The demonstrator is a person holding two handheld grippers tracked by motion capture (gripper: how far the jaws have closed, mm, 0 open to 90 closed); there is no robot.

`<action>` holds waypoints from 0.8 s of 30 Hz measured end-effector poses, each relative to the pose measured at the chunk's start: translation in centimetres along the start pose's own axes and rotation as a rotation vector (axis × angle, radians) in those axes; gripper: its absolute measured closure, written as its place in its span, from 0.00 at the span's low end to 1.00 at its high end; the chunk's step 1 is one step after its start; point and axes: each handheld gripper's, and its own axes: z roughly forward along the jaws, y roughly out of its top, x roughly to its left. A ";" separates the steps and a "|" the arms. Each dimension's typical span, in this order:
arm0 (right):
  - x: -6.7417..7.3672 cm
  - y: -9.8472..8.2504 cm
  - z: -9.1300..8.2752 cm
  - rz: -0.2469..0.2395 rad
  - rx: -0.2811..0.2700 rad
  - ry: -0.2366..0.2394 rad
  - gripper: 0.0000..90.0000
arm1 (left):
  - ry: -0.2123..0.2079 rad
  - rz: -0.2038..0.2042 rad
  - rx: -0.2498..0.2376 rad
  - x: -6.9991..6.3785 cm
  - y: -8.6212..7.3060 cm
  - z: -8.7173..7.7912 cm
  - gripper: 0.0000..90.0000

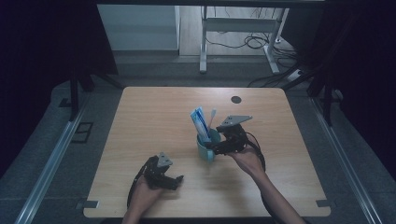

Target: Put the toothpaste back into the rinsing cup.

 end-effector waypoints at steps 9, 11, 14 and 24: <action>0.2 -0.5 -1.2 -0.042 0.017 -0.026 0.14 | 0.001 -0.002 -0.002 0.0 0.0 0.0 0.05; 0.2 -0.7 -1.4 -0.050 0.027 -0.032 0.13 | 0.001 -0.002 -0.002 0.0 0.0 0.0 0.05; 0.2 -1.0 -1.7 -0.063 0.040 -0.042 0.10 | 0.001 -0.002 -0.002 0.0 0.0 0.0 0.05; -0.1 -2.2 -2.6 -0.047 0.019 -0.064 0.00 | 0.001 -0.003 -0.003 0.0 0.0 0.0 0.05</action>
